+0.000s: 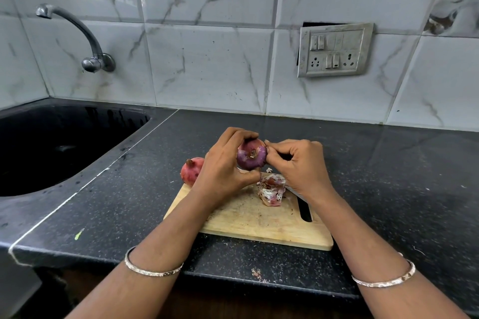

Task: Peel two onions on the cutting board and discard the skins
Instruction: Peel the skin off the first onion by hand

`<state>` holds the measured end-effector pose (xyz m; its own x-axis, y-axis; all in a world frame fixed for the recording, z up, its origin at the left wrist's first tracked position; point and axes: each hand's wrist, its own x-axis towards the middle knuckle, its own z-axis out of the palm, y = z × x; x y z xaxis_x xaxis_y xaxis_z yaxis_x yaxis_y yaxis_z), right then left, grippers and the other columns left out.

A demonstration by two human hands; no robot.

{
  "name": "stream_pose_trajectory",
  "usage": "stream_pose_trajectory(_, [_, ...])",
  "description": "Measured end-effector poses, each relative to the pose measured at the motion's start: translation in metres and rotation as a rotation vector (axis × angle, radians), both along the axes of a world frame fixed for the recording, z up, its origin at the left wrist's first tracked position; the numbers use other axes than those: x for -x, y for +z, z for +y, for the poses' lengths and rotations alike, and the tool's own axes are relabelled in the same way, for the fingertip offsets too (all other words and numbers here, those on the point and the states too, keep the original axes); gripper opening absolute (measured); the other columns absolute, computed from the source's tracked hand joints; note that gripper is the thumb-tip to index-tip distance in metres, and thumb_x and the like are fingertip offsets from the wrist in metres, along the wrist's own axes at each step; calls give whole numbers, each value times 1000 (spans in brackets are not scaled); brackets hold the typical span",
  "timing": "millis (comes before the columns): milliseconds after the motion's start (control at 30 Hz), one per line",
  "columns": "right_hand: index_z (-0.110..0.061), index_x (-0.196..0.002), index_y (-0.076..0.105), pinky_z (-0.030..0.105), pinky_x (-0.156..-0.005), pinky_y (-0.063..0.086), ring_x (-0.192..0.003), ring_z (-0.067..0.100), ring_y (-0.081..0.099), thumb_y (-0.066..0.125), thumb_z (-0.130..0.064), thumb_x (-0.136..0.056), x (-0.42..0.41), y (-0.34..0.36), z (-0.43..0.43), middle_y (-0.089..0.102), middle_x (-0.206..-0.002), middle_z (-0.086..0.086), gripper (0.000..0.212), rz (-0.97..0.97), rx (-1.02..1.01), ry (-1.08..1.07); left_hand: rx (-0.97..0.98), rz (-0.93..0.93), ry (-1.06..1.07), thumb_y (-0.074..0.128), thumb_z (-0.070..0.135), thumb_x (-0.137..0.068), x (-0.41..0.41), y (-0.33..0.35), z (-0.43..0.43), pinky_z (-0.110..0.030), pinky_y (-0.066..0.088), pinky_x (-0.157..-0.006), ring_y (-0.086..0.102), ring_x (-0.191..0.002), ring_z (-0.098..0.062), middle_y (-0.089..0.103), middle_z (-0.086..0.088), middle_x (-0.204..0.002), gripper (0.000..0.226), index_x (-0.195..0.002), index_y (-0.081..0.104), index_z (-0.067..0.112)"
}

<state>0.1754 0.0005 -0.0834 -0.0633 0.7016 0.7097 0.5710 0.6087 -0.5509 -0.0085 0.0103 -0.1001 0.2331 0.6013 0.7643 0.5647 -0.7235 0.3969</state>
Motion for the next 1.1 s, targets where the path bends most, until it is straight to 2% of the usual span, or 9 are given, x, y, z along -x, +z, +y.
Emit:
stream_pose_trajectory(67, [-13, -98, 82, 17, -60, 52, -71, 5, 71, 74, -10, -87, 0, 1, -1, 79, -80, -2, 13, -9, -13, -29, 6, -1, 0, 79, 30, -68, 0, 0, 0, -27, 53, -87, 58, -107, -6, 56, 7, -122, 64, -128, 61, 16])
stream_pose_trajectory(133, [-14, -97, 83, 15, -61, 52, -71, 3, 70, 74, -9, -86, 0, 2, 0, 78, -78, -4, 14, -1, -2, -53, 17, -4, -2, 77, 32, -68, -1, 0, 0, -28, 54, -87, 58, -107, -6, 56, 7, -122, 64, -128, 61, 17])
stream_pose_trajectory(333, [-15, -87, 82, 39, -67, 64, -67, 9, 73, 73, -8, -87, -1, -1, 5, 75, -71, -7, 11, 150, 94, -46, 42, -41, -19, 73, 33, -68, -3, 0, 0, -21, 51, -93, 57, -108, -4, 55, 7, -122, 67, -131, 61, 17])
stream_pose_trajectory(533, [-12, -89, 80, 44, -68, 65, -69, 21, 76, 71, -4, -91, -2, 0, 6, 76, -76, 5, 12, 370, 198, 23, 115, -48, -38, 71, 32, -71, -5, 0, -2, -8, 42, -94, 52, -110, -5, 48, 0, -124, 66, -135, 61, 17])
stream_pose_trajectory(733, [-7, -92, 77, 44, -74, 64, -72, 27, 77, 69, 1, -92, 0, 4, 2, 77, -79, 12, 11, 542, 304, 116, 130, -34, -40, 69, 46, -72, -4, 1, -1, -9, 44, -93, 53, -108, -4, 51, 2, -123, 69, -135, 60, 18])
stream_pose_trajectory(867, [-14, -94, 80, 45, -81, 63, -80, 19, 77, 68, 5, -88, 0, 2, 5, 79, -87, 3, 23, 443, 325, 65, 133, -41, -19, 77, 38, -73, -5, 1, -1, -6, 42, -91, 53, -106, -1, 53, 3, -122, 68, -135, 59, 19])
stream_pose_trajectory(967, [-21, -89, 82, 41, -88, 61, -84, 8, 73, 72, -8, -86, 0, 3, 3, 78, -86, -7, 17, 292, 305, 44, 124, -89, -13, 82, 26, -73, -5, 1, -2, -14, 47, -92, 55, -107, -3, 56, 4, -121, 68, -134, 55, 19])
stream_pose_trajectory(1033, [-21, -91, 82, 45, -90, 60, -87, 11, 74, 77, -20, -87, -1, 5, 2, 79, -86, -5, 7, 308, 345, 117, 127, -120, -10, 83, 20, -73, -5, 1, -3, -18, 50, -91, 58, -106, -4, 58, 6, -120, 66, -133, 55, 19])
stream_pose_trajectory(1100, [-19, -95, 82, 49, -88, 60, -88, 15, 75, 80, -23, -86, -2, 4, 2, 79, -87, -3, 10, 294, 345, 147, 142, -134, -4, 82, 20, -72, -4, 2, -4, -18, 51, -89, 60, -104, -3, 60, 10, -116, 63, -129, 56, 19])
